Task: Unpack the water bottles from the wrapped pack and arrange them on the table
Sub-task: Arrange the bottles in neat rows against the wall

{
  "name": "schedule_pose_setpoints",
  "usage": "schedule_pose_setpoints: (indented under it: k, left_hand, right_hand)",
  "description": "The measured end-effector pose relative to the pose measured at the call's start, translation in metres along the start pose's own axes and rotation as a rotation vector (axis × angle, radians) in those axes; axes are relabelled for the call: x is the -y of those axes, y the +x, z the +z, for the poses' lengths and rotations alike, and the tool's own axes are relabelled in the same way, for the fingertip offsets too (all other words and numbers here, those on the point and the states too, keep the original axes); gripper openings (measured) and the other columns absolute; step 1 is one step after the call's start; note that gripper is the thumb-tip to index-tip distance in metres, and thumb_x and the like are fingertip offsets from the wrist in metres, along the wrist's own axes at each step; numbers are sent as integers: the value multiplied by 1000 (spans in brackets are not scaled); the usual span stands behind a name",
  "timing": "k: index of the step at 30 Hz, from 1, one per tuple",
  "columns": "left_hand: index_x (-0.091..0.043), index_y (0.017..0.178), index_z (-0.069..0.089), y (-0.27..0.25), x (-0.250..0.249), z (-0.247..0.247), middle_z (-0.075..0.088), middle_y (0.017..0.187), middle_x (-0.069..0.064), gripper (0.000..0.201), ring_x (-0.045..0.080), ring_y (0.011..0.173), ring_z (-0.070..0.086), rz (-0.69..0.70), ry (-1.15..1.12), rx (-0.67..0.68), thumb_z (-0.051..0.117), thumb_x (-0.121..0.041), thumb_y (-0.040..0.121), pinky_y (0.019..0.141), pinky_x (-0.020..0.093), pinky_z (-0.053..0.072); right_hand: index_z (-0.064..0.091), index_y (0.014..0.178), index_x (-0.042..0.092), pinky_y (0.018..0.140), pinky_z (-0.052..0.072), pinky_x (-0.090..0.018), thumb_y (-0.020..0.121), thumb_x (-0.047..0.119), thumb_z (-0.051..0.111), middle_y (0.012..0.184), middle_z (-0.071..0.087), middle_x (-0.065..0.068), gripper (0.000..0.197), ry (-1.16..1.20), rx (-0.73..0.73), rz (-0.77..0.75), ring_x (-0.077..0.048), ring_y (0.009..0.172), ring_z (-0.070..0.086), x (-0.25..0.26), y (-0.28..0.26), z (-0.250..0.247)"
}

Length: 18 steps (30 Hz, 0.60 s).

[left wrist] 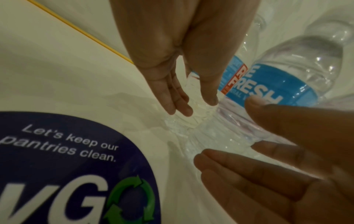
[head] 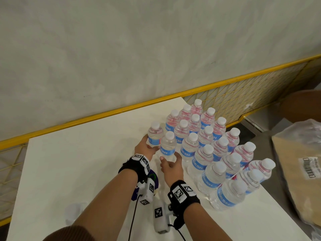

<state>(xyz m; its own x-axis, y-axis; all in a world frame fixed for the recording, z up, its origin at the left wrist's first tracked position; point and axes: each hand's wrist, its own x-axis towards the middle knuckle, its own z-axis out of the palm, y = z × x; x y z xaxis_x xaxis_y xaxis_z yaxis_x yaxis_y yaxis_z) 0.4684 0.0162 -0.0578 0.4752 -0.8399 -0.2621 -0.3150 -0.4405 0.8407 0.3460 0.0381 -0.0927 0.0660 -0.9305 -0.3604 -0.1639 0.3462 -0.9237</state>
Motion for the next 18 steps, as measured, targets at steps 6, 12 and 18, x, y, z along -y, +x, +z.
schedule_pose_setpoints:
  k: [6,12,18]
  left_hand:
    - [-27,142,38,6,-3,-6,65,98,6,65,22,97,61,12,-5,-6,68,-22,84,84,25,42]
    - [-22,148,23,5,-14,-6,43,145,7,77,27,130,46,67,-16,24,63,-3,86,105,33,39]
    - [-23,148,24,8,-21,-3,44,146,5,63,28,130,47,166,9,34,52,-8,94,108,41,39]
  right_hand:
    - [14,146,27,105,42,-39,89,30,60,128,57,-8,73,-40,66,-61,-17,111,58,3,-11,-5]
    - [30,133,33,92,40,-23,88,12,61,134,46,-4,59,-61,89,-171,-14,118,49,4,-25,-13]
    - [32,133,45,113,32,-45,84,14,64,156,3,13,66,-203,192,-299,-18,143,21,2,-25,-17]
